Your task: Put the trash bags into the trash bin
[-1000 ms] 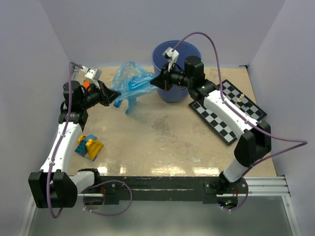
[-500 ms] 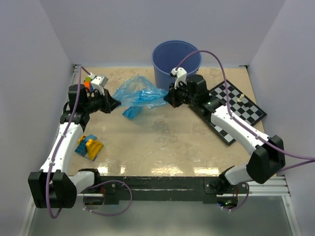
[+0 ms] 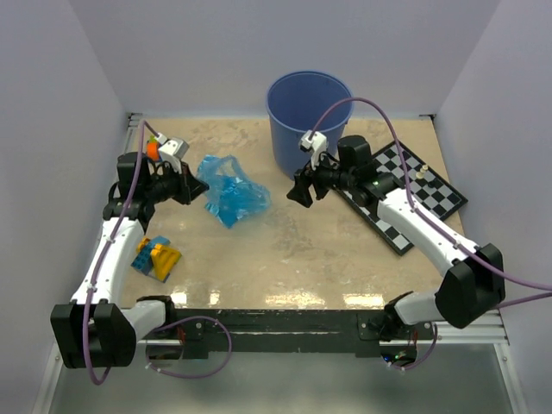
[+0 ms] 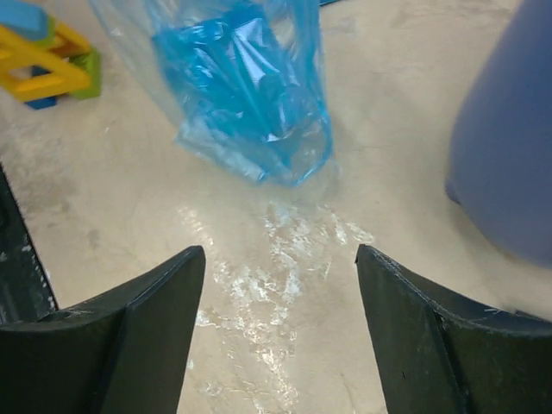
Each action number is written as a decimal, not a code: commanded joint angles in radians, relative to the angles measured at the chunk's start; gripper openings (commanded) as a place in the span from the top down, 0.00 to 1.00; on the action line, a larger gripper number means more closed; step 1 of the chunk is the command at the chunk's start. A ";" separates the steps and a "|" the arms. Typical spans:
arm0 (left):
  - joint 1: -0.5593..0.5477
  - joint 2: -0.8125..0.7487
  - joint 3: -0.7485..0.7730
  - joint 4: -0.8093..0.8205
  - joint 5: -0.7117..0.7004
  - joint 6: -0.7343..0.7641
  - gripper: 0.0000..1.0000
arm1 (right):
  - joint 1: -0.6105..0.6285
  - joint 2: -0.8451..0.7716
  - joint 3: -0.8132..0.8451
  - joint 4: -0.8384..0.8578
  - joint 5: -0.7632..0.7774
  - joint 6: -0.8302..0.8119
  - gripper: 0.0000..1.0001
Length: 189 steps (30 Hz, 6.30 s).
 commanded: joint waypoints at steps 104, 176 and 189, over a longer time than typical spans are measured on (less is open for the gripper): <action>-0.043 0.204 0.148 0.580 -0.069 -0.384 1.00 | -0.011 0.271 0.311 0.293 -0.112 0.240 1.00; 0.045 0.145 0.708 0.015 -0.526 -0.793 1.00 | 0.383 0.503 0.356 0.800 0.181 -0.306 0.16; 0.082 0.116 0.674 -0.002 -0.503 -0.757 1.00 | 0.377 0.632 0.491 0.892 0.573 -0.352 0.92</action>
